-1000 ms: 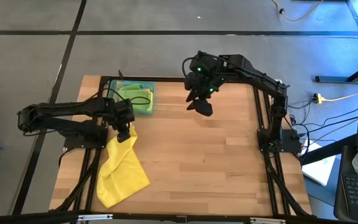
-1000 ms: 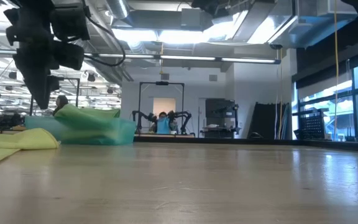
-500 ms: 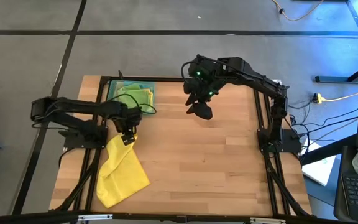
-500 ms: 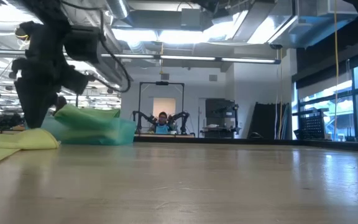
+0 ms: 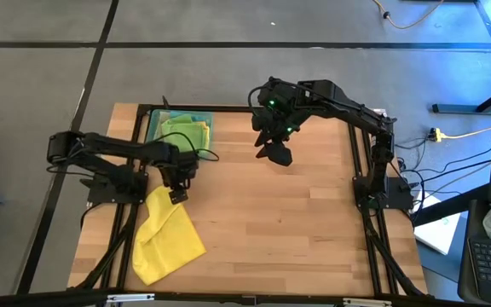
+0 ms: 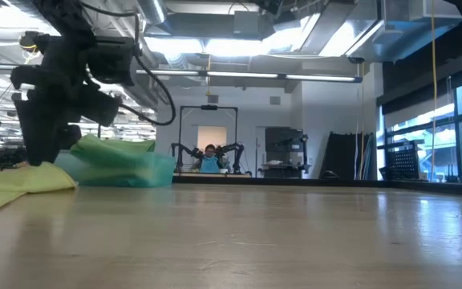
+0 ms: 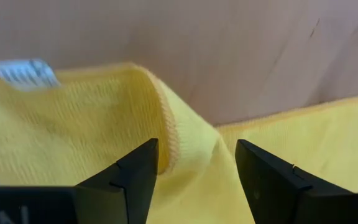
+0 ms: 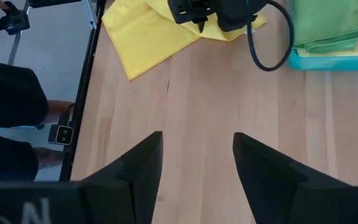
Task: Fold microfiber towels
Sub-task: Fold the yellow microfiber cloth
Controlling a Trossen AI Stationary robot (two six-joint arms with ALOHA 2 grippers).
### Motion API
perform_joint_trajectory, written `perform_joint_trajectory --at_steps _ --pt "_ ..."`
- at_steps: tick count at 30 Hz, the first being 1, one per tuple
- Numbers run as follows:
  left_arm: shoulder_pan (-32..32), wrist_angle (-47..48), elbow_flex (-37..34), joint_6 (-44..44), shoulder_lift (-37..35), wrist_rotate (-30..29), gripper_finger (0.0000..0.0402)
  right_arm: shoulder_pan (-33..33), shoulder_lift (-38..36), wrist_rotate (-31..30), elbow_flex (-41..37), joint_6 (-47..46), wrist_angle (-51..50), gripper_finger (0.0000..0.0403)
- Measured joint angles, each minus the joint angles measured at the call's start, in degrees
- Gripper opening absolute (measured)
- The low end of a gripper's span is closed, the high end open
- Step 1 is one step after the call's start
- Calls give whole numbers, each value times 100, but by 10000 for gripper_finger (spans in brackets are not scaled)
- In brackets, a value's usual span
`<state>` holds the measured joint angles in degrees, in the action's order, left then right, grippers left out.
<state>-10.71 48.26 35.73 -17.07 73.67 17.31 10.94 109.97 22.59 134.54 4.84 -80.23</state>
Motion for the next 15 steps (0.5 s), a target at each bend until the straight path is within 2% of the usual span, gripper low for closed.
perform_joint_trajectory --at_steps 2,5,11,15 --pt "102 123 0 -96 0 -1 193 0 0 0 0 23 0 197" --pt "260 180 0 -393 0 8 150 0 0 0 2 113 -13 197" --pt "504 265 132 -962 -17 215 18 0 0 0 2 368 -133 197" --pt "598 571 606 -1090 -17 190 4 0 0 0 2 489 -185 197"
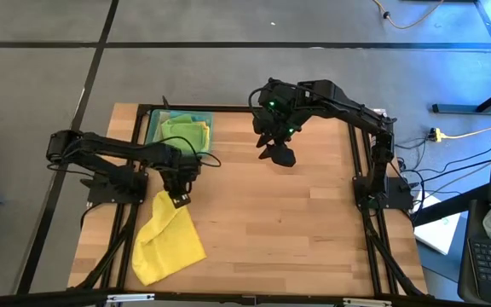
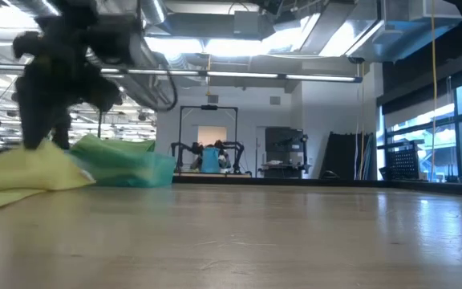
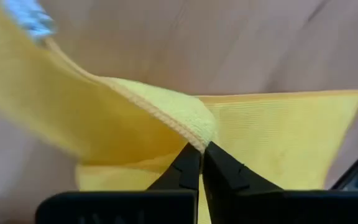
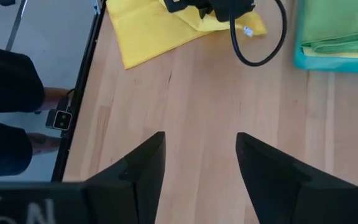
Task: Fold microfiber towels
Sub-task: Fold the yellow microfiber cloth
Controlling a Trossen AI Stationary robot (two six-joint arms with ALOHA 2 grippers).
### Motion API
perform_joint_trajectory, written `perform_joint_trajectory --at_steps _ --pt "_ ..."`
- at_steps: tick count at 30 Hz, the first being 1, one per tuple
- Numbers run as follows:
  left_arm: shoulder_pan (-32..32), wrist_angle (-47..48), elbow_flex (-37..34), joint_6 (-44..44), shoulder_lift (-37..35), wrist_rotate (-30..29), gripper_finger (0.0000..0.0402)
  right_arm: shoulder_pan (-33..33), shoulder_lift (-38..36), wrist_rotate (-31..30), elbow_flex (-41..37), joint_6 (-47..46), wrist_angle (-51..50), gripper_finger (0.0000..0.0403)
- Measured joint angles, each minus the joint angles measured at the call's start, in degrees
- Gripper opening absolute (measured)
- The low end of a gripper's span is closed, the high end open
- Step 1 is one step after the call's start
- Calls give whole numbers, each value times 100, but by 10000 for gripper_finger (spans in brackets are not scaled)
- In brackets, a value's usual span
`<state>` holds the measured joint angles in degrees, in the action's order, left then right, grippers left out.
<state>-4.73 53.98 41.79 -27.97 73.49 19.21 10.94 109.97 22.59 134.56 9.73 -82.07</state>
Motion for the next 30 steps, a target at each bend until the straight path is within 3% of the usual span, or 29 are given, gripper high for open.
perform_joint_trajectory --at_steps 8,17,23,30 --pt "436 581 1822 137 0 -331 0 4 0 12 0 432 -115 197" --pt "1103 782 3918 -5 -2 -1328 0 -31 10 607 -85 1148 210 197" --pt "1200 1211 4421 -37 -2 -1684 0 -60 190 1473 -87 1105 980 197" --pt "1202 1213 4478 180 2 -1475 0 -382 592 1057 -88 913 2423 197"
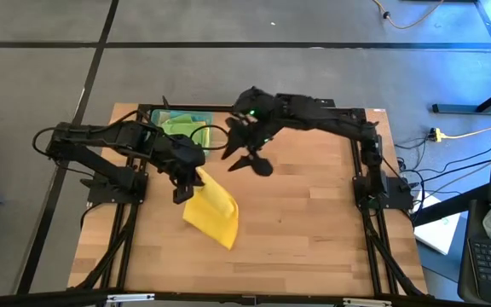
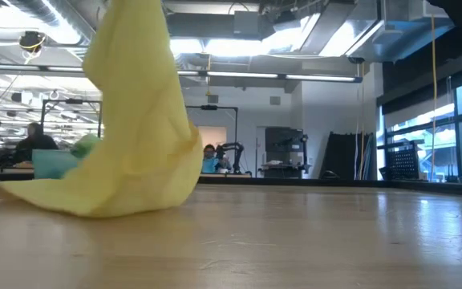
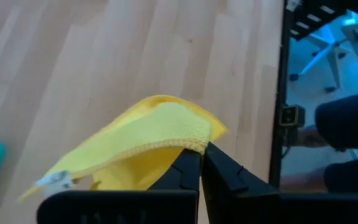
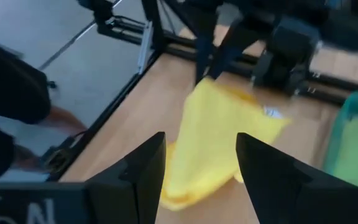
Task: Fold microfiber towels
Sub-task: Fold the yellow microfiber cloth
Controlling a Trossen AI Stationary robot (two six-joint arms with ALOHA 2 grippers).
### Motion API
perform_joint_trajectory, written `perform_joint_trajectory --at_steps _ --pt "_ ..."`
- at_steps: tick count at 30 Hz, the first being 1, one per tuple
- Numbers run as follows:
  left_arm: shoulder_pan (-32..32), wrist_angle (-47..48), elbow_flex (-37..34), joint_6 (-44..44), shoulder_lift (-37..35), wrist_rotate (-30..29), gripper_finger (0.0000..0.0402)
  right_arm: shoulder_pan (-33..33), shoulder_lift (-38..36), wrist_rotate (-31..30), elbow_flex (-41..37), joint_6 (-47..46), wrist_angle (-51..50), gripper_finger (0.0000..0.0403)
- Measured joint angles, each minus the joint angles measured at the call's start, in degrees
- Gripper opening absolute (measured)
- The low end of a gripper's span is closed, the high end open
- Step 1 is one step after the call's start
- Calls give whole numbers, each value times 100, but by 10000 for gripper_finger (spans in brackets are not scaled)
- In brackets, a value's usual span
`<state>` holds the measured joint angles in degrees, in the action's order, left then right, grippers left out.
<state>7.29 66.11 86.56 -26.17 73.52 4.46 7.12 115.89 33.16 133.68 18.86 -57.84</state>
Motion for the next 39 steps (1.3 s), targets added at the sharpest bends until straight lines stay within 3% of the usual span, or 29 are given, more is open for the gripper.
perform_joint_trajectory --at_steps 11,20,25,31,39 --pt "51 48 36 594 1 1207 0 -350 584 -12 -6 674 1245 197" --pt "-67 176 539 1477 -2 1249 0 -517 891 -50 -6 572 2153 197" --pt "-61 187 555 1724 0 1674 0 -514 908 -70 -2 576 2572 197" --pt "-24 278 674 2304 4 2027 0 -514 908 -9 -2 546 2464 197" --pt "-24 266 1641 3129 -7 2051 0 -395 908 -6 -2 11 2207 197"
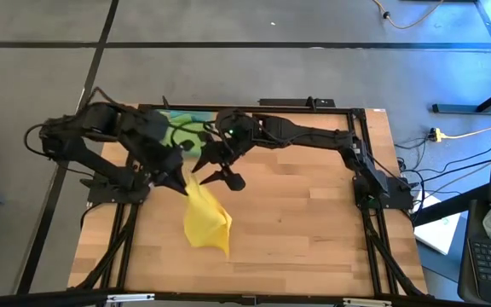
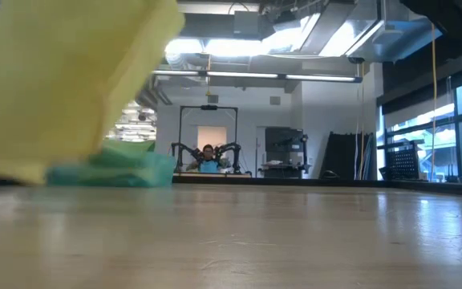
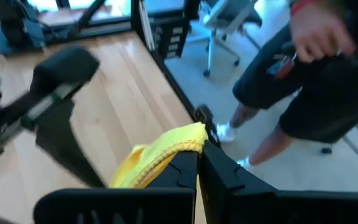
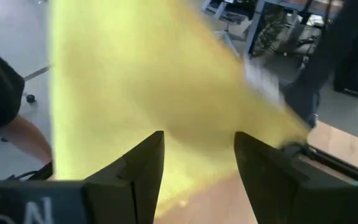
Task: Fold microfiber towels
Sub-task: Fold the yellow microfiber cloth
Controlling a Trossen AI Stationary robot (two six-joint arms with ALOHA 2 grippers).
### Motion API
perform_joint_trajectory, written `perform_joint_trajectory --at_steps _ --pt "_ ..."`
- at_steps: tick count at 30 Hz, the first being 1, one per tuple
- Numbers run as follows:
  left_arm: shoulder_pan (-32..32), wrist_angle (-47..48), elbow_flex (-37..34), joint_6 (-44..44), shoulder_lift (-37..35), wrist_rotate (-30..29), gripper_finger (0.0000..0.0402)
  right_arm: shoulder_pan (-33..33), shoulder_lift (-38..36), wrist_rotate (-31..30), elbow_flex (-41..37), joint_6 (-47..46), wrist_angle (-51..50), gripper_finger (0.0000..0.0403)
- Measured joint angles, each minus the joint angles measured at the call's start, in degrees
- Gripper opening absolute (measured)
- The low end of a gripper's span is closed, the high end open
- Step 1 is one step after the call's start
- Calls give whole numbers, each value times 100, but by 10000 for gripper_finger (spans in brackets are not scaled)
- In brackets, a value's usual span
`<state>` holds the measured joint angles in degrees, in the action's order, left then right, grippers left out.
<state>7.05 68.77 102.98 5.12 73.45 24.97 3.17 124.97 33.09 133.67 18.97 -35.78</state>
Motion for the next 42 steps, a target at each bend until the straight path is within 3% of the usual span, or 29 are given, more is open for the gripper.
perform_joint_trajectory --at_steps 4,11,14,21,33,42 --pt "-17 -163 228 -161 2 24 0 138 0 237 27 -340 140 197" --pt "150 -400 236 -176 9 131 0 499 0 1293 44 -1655 995 197" --pt "223 -707 236 -165 8 4 0 613 -2 1386 25 -2001 987 197" --pt "251 -833 236 -141 7 -192 0 696 -7 2420 15 -2769 987 197" --pt "247 -649 234 -45 29 -355 0 564 -7 2559 15 -3055 987 197" --pt "247 -627 234 -50 29 -455 0 884 -7 2583 15 -3055 987 197"
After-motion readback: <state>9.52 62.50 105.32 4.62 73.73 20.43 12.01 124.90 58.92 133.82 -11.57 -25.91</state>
